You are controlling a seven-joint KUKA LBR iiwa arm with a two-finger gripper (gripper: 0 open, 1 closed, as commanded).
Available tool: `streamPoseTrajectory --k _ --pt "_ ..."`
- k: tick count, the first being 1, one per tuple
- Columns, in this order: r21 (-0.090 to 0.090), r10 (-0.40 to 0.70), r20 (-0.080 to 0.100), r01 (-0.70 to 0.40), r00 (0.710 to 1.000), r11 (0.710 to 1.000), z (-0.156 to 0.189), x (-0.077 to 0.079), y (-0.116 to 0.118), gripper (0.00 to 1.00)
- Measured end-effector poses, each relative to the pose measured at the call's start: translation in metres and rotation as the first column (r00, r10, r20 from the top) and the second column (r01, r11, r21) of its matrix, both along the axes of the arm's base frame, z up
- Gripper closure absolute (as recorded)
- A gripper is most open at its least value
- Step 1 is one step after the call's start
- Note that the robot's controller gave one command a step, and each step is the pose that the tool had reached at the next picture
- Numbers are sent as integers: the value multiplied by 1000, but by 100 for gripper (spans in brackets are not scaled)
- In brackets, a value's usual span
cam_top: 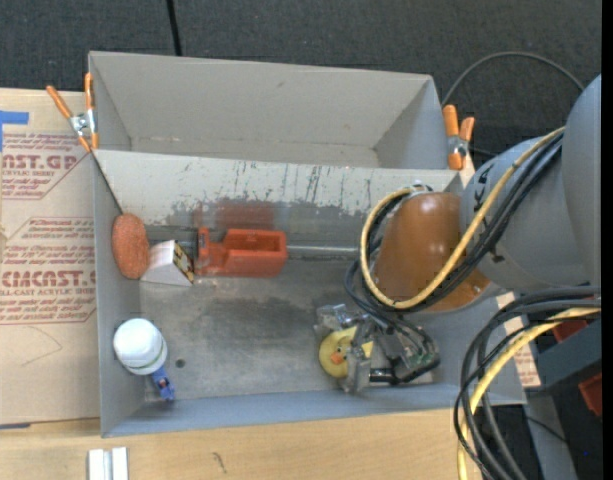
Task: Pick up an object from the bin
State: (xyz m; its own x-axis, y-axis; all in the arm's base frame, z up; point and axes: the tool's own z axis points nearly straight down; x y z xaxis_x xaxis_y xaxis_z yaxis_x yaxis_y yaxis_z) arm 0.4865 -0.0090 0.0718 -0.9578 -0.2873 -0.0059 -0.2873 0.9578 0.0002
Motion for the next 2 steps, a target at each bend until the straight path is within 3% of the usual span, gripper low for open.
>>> streamPoseTrajectory --k 1,2 --pt "0 0 0 0 1000 1000 0 0 0 100" --pt "-2 20 -5 -20 1000 1000 5 37 19 100"
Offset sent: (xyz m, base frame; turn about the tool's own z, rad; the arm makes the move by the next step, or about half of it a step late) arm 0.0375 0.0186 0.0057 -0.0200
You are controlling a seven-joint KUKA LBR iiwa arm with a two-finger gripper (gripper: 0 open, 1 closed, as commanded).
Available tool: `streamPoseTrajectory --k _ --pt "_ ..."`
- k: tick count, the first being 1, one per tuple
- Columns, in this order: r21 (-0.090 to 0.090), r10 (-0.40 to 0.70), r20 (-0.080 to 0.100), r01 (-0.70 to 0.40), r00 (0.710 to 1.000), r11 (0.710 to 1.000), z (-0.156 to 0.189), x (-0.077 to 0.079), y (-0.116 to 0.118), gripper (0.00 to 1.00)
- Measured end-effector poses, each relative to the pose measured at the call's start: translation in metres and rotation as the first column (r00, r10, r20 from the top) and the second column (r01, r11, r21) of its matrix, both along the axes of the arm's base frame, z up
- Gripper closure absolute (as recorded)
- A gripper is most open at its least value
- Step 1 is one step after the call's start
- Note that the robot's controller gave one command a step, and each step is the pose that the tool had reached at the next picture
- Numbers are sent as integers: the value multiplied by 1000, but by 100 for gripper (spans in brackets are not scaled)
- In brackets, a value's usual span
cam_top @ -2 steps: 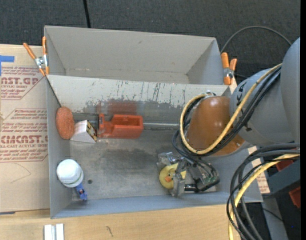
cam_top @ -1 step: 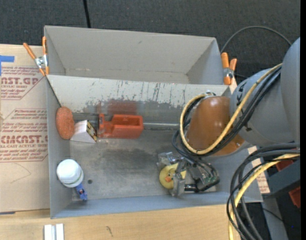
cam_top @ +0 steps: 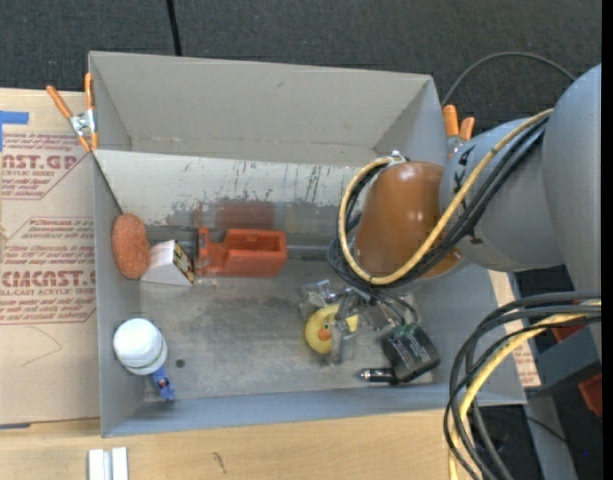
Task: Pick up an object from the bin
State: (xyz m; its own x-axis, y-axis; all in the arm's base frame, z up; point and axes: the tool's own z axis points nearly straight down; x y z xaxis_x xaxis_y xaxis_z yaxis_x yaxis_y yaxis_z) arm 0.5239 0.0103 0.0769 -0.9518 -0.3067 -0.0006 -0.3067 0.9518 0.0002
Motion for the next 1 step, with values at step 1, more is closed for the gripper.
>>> streamPoseTrajectory --k 1 --pt "0 0 0 0 1000 1000 0 0 0 100"
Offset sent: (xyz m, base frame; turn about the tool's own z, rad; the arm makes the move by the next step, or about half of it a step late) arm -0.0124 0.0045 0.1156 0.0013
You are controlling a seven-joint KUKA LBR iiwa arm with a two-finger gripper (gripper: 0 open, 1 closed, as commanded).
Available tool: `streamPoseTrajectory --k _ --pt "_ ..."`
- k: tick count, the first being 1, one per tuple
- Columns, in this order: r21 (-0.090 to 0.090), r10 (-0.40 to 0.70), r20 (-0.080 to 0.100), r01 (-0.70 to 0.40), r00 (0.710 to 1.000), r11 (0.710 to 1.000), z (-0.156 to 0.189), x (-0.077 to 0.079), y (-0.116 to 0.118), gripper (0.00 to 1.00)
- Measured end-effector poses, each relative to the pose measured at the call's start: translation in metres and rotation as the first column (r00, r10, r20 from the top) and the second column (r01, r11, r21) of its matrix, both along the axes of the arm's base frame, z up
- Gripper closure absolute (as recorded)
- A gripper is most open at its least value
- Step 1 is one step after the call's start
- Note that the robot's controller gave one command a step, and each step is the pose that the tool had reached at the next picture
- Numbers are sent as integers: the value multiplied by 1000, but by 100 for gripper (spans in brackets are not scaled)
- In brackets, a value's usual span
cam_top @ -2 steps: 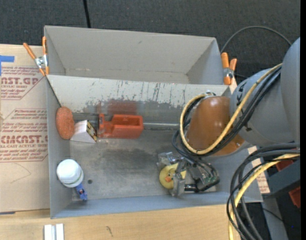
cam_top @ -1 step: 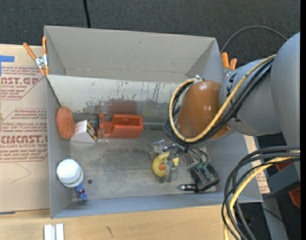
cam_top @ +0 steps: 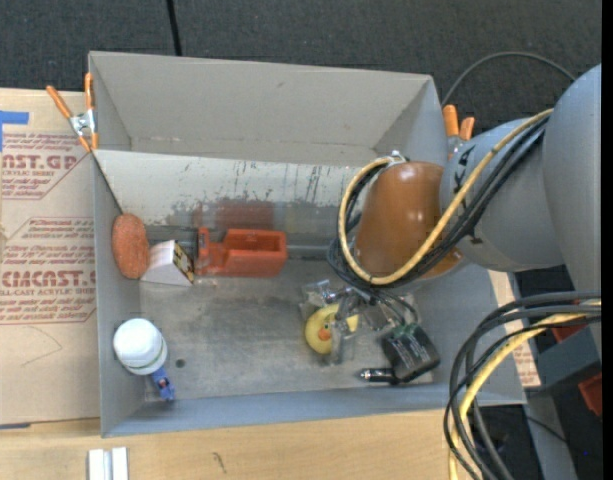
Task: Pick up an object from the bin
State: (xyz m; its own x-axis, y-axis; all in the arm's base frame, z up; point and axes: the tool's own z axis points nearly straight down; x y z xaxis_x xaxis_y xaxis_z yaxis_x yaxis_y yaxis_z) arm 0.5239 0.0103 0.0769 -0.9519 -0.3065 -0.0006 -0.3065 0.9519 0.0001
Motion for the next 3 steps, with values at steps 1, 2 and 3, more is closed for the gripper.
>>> streamPoseTrajectory --k 1,2,3 --pt "-1 0 -10 0 1000 1000 40 -8 2 100" --pt "0 2 2 -2 1000 1000 80 32 -9 100" --pt "0 -16 -5 16 1000 1000 129 32 -3 100"
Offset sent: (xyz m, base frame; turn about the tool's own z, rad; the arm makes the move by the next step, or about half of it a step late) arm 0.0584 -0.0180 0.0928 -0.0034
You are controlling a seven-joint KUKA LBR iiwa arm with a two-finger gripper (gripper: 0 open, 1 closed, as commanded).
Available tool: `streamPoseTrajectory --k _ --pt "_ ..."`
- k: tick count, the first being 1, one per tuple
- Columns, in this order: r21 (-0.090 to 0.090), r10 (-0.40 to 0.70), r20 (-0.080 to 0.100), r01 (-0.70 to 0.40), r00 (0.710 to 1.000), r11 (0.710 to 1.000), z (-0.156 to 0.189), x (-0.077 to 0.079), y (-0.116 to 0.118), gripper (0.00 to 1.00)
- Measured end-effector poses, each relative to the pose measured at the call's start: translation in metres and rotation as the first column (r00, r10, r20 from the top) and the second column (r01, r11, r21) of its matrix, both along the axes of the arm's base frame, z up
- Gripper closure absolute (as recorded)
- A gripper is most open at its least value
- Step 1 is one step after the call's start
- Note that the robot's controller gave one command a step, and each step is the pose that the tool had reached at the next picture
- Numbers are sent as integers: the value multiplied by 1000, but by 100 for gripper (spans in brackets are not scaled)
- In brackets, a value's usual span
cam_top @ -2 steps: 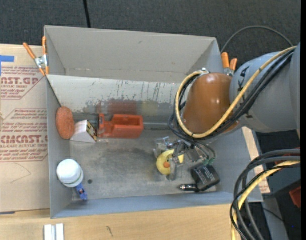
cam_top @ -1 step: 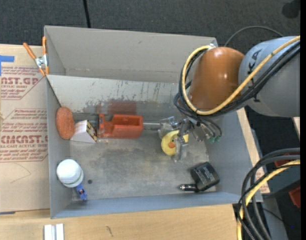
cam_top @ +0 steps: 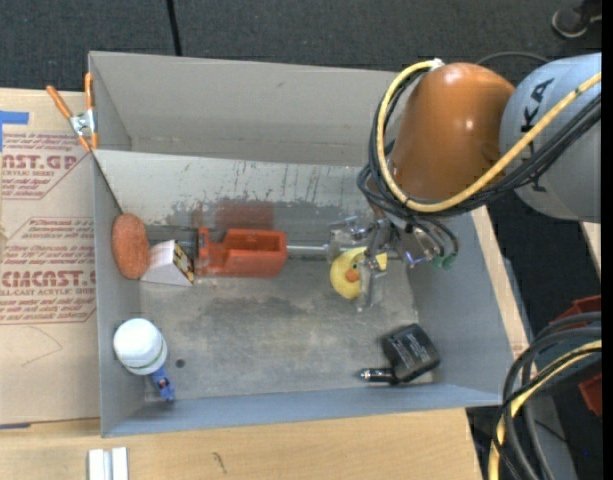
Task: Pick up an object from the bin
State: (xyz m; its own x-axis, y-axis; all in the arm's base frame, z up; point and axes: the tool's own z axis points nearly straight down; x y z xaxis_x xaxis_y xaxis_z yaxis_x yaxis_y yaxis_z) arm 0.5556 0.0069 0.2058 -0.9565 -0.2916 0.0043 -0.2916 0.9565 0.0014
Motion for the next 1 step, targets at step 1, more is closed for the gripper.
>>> streamPoseTrajectory --k 1 --pt "-1 0 5 0 1000 1000 70 10 37 100"
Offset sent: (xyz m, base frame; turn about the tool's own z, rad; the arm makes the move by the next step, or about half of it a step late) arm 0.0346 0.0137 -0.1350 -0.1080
